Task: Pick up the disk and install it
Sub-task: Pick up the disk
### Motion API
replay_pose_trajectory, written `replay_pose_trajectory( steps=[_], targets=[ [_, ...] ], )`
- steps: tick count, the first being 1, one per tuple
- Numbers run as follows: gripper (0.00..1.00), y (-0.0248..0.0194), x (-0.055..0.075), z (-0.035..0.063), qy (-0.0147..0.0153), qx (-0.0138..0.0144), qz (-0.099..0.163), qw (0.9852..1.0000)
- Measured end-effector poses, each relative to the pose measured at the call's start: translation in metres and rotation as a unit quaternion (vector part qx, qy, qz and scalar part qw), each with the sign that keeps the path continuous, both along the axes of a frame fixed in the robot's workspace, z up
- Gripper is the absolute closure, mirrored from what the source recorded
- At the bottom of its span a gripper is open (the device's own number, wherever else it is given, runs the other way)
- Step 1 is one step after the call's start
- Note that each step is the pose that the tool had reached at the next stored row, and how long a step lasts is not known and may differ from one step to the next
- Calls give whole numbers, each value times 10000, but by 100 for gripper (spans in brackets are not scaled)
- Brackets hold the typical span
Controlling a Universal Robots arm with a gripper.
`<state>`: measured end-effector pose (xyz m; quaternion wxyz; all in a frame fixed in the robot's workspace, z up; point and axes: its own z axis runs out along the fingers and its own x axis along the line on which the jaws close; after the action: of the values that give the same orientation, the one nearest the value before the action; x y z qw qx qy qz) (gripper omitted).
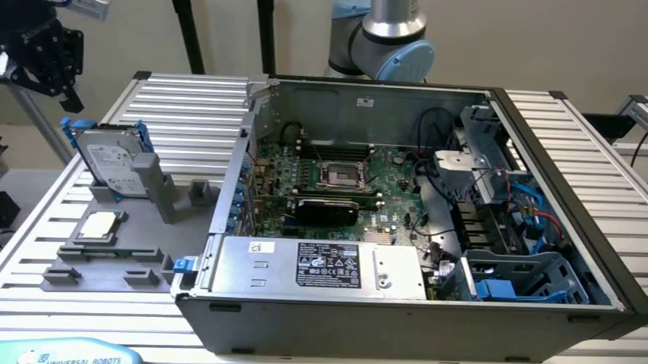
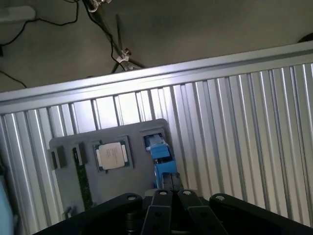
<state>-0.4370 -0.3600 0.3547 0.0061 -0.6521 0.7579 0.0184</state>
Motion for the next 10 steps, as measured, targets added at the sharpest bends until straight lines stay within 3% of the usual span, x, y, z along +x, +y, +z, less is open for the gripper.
replay_pose_trajectory(
  steps=[4,10],
  targets=[
    [89,0,0,-3,-1,3,348,9994],
    [89,0,22,-6,0,3,751,9972]
  ],
)
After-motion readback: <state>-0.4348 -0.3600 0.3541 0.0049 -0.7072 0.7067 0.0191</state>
